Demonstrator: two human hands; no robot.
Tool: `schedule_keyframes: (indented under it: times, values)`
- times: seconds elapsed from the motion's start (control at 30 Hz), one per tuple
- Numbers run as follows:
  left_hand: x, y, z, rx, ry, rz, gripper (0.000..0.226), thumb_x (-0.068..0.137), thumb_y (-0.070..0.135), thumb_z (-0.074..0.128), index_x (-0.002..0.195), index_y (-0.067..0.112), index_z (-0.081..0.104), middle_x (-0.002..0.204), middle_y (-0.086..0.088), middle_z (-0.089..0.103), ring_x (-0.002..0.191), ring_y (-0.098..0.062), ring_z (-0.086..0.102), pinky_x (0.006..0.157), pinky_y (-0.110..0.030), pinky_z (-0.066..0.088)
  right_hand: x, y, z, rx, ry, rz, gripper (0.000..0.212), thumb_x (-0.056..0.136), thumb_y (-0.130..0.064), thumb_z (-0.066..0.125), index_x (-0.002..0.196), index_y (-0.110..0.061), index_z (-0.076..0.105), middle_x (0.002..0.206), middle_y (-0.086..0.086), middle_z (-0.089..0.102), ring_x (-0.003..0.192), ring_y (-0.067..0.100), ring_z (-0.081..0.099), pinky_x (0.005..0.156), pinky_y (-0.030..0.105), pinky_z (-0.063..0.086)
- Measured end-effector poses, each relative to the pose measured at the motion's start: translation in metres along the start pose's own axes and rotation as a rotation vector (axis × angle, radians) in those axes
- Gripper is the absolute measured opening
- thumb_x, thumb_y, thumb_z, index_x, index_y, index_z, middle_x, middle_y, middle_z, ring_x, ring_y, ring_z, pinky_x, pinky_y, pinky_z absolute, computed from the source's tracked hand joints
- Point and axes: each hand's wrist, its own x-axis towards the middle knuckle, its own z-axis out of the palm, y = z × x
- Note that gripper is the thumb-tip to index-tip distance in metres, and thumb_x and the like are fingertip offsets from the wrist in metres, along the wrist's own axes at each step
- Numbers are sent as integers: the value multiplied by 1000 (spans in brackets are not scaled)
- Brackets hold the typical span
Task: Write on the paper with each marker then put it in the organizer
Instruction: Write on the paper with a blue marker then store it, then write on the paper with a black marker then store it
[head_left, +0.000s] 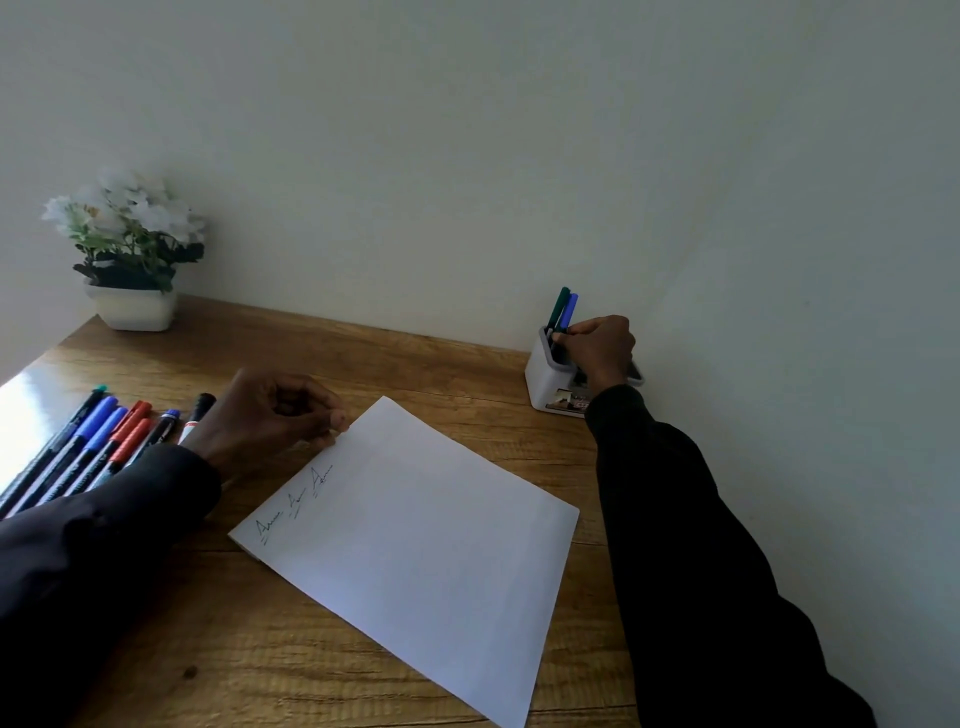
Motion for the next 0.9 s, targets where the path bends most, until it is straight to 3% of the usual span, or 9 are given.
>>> schedule_keyframes:
  times: [0.3,0.4,0.47,0.57,0.7,0.8,0.9]
  values:
    - [2,-3,0,28,12,5,11,81,1,76,91,6,76,82,0,78,70,-16,74,63,-19,59,-7,-4,-6,33,53,-3,24,85,-8,81,108,-1,75,113,13,74,89,13,62,55,8,39]
    - [2,-3,-1,39,26,23,11,81,1,76,91,5,76,83,0,77,71,-16,74,63,-19,60,-15,-8,-8,86,80,-53,13,86,-4,79,99,-3,77,105,13,76,86,13,66,72,21,58]
    - [1,0,-2,43,33,46,11,80,1,76,90,6,76,81,1,77,70,-16,74,63,-18,60,-23,-8,-7,123,60,-74,10,87,-4,77,96,-6,78,103,12,76,88,15,69,84,32,61]
    - [-1,6,-10,-11,91,27,10,79,1,76,87,7,75,78,2,77,68,-14,74,61,-16,58,-39,-12,-4,213,-10,-75,7,87,-12,79,93,-15,77,100,4,75,93,18,70,87,36,61]
    - [-9,11,-29,-110,195,-1,10,81,0,76,87,6,75,80,-6,78,65,-14,74,64,-21,61,-71,-21,-3,321,-132,-105,10,89,-11,78,89,-20,76,86,-2,75,77,12,69,74,28,61]
    - [-21,11,-47,-146,293,-29,7,82,-1,77,87,2,75,77,-10,77,61,-11,73,57,-15,56,-101,-27,9,366,-270,-137,13,89,-3,76,85,-16,75,73,0,72,59,8,63,60,23,53]
    - [-32,8,-67,-133,327,-39,14,84,0,76,94,-8,73,70,-2,76,62,-8,72,57,-13,54,-135,-35,30,348,-437,-161,5,88,-5,78,87,-10,77,70,1,72,57,8,60,59,23,51]
